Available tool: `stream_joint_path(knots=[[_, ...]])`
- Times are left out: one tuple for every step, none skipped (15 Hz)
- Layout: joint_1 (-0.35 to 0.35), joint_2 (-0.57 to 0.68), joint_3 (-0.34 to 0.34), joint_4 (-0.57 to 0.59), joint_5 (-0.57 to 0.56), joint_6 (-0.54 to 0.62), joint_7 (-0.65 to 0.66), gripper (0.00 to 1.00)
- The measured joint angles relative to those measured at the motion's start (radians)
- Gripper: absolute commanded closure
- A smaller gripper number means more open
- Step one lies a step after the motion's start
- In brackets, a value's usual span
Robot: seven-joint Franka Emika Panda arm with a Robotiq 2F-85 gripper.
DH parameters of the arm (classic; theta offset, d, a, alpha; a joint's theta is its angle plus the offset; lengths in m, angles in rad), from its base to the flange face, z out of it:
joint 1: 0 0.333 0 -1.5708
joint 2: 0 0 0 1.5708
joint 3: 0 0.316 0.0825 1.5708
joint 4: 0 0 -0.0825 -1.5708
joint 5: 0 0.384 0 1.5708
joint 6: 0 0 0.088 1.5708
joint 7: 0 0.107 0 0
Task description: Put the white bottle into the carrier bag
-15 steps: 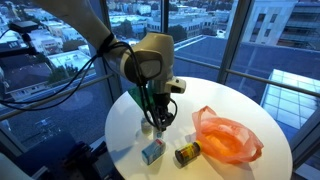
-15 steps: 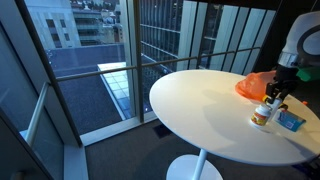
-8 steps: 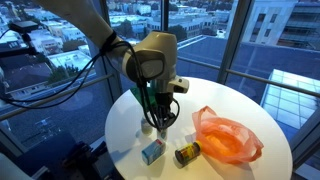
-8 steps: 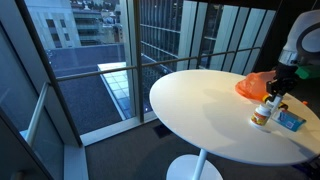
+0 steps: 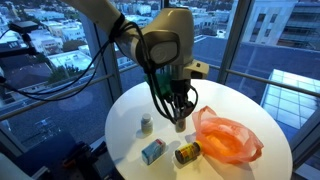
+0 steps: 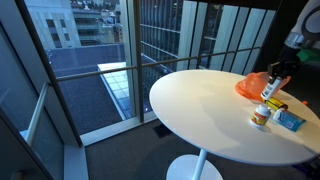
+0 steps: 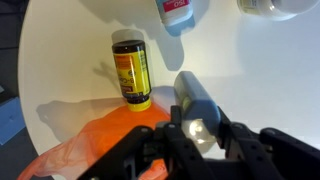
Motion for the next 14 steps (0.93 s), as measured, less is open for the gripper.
stream_joint_path(knots=[[-0.004,0.0,-0.007,0.014,0.004,0.0,0.0,0.89],[-0.008,0.0,-0.015,0.029,0.005,-0.001,0.0,0.89],[-0.013,0.0,-0.021,0.043,0.006,-0.002,0.001,0.89],[-0.018,0.001,-0.027,0.056,0.006,-0.003,0.003,0.89],[-0.023,0.002,-0.032,0.069,0.006,-0.003,0.006,0.89],[-0.028,0.004,-0.038,0.083,0.006,-0.004,0.009,0.89],[-0.033,0.008,-0.043,0.096,0.006,-0.004,0.013,0.89],[-0.037,0.013,-0.049,0.11,0.006,-0.004,0.02,0.89],[-0.041,0.02,-0.054,0.123,0.006,-0.004,0.029,0.89],[-0.045,0.031,-0.059,0.138,0.006,-0.004,0.037,0.89],[-0.048,0.043,-0.063,0.153,0.006,-0.004,0.046,0.89],[-0.051,0.058,-0.067,0.169,0.009,-0.004,0.053,0.89],[-0.053,0.076,-0.071,0.187,0.014,-0.004,0.062,0.89],[-0.056,0.096,-0.076,0.206,0.021,-0.004,0.068,0.89]])
